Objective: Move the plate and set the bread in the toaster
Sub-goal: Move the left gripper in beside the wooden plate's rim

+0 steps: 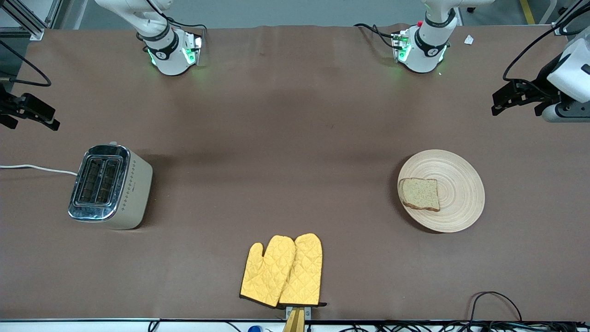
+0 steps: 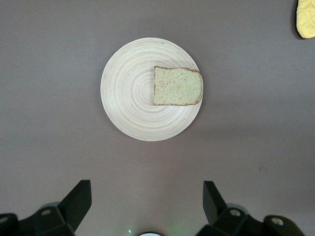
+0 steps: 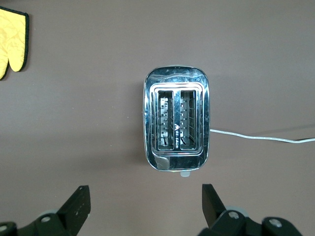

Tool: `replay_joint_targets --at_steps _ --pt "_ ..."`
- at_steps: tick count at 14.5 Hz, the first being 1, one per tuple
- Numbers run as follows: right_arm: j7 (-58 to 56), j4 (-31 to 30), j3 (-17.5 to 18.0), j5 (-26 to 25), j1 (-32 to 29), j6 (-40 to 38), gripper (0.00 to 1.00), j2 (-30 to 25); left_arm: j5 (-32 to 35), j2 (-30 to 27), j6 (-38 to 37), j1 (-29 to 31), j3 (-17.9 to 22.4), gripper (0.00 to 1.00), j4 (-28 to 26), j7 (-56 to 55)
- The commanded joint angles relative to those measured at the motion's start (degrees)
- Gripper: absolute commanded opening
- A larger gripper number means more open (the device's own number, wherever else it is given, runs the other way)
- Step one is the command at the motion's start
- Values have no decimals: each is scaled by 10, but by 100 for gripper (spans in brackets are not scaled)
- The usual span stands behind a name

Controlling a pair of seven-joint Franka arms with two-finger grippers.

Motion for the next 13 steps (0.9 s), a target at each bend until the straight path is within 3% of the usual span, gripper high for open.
replay_joint_targets --at_steps 1,4,8,13 --pt "-20 2 3 11 -14 -3 100 0 -4 5 -1 6 3 100 10 13" --pt "-33 0 3 23 -34 -2 100 1 -9 8 0 6 6 100 12 13" --pt "-33 -4 5 27 -28 -1 100 0 -24 52 28 9 10 100 23 12" --pt "-33 -5 5 28 -28 0 100 -1 -117 150 103 103 8 100 22 66"
